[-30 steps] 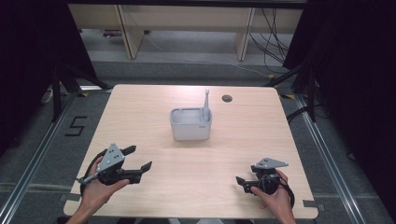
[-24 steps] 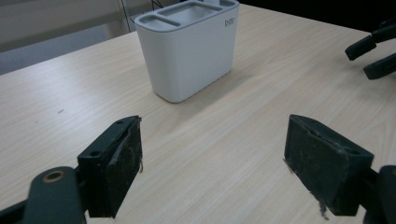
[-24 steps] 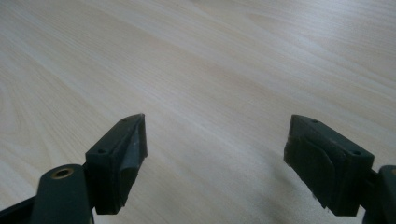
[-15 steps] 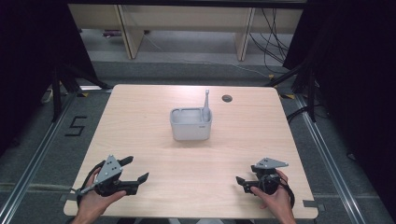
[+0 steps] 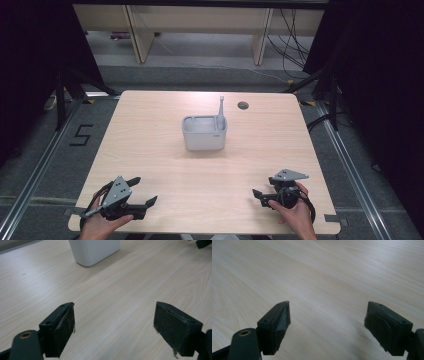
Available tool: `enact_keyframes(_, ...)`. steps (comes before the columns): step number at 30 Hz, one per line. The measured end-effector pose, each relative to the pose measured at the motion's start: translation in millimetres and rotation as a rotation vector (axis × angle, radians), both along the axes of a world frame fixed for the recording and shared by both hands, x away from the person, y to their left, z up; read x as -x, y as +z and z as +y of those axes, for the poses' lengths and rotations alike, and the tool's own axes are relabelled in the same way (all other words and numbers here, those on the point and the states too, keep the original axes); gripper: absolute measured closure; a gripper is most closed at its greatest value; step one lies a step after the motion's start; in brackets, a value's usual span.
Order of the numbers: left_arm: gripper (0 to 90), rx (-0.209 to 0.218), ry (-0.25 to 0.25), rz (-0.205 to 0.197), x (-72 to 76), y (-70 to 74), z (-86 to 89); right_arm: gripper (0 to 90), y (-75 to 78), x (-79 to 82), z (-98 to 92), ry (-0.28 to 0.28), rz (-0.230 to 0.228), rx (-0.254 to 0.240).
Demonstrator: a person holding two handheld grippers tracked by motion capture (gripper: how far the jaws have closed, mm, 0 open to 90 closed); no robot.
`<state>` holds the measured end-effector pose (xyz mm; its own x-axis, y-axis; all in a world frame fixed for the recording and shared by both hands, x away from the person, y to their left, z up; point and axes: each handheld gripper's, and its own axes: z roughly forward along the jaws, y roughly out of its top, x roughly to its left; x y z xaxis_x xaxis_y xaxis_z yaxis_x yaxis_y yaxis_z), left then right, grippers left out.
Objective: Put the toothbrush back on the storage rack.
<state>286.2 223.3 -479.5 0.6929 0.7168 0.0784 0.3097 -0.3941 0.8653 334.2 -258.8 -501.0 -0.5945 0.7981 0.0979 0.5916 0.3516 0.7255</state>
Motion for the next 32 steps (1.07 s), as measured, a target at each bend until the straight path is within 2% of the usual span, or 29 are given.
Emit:
enact_keyframes(4, 16.9, -0.031, -0.019, 0.004, 4.1, -6.7, -1.5, 21.0, 0.0, 0.3, 0.1, -0.002, -0.001, -0.004)
enact_keyframes(5, 16.9, -0.048, -0.019, 0.017, 6.7, -9.5, -1.8, 21.0, 0.1, 0.0, -0.1, 0.001, -0.005, -0.003)
enact_keyframes(7, 16.9, -0.051, -0.019, 0.02, 7.6, -10.7, -1.4, 20.9, -0.2, 1.0, 1.2, -0.009, 0.01, -0.018)
enact_keyframes(8, 16.9, -0.063, -0.019, 0.021, 8.2, -11.9, -0.2, 21.0, -0.2, -0.3, -0.2, 0.008, -0.009, -0.004)
enact_keyframes(9, 16.9, -0.072, -0.021, 0.022, 8.6, -12.7, 0.7, 21.0, 0.2, 0.0, -0.2, 0.008, -0.007, -0.003)
enact_keyframes(11, 16.9, -0.062, -0.005, 0.031, 11.2, -14.4, 1.0, 20.9, 0.0, -0.2, -0.2, 0.009, -0.009, -0.005)
enact_keyframes(16, 16.8, -0.056, -0.008, 0.025, 11.4, -13.8, 2.4, 21.0, 0.3, 0.2, -0.1, 0.005, -0.007, -0.002)
enact_keyframes(17, 16.8, -0.071, -0.005, 0.025, 10.8, -13.1, 3.5, 20.9, 0.0, -0.3, -0.2, 0.01, -0.011, -0.002)
enact_keyframes(18, 16.8, -0.069, -0.001, 0.021, 9.9, -13.7, 4.1, 20.9, 0.7, 0.2, -0.6, 0.001, -0.013, 0.01)
enact_keyframes(19, 16.8, -0.072, -0.007, 0.015, 8.2, -14.3, 4.9, 21.0, 0.0, 0.0, 0.0, 0.004, -0.012, 0.0)
enact_keyframes(21, 16.6, -0.069, -0.002, 0.027, 8.0, -14.3, 5.8, 20.9, 0.9, -0.1, -0.7, 0.014, 0.0, 0.005)
enact_keyframes(22, 16.6, -0.079, -0.004, 0.015, 7.5, -13.7, 6.4, 20.9, 1.1, -0.3, -1.0, 0.02, 0.004, 0.006)
enact_keyframes(27, 16.5, -0.06, -0.002, 0.016, 8.0, -13.9, 5.2, 21.0, 1.1, -0.3, -1.1, 0.018, 0.003, 0.008)
enact_keyframes(28, 16.5, -0.09, -0.009, 0.011, 7.2, -12.8, 6.8, 20.9, 1.1, -0.3, -1.1, 0.018, 0.004, 0.008)
enact_keyframes(32, 16.6, -0.077, -0.001, 0.017, 7.7, -13.6, 6.2, 20.9, 0.6, 0.0, -0.5, 0.003, -0.011, 0.012)
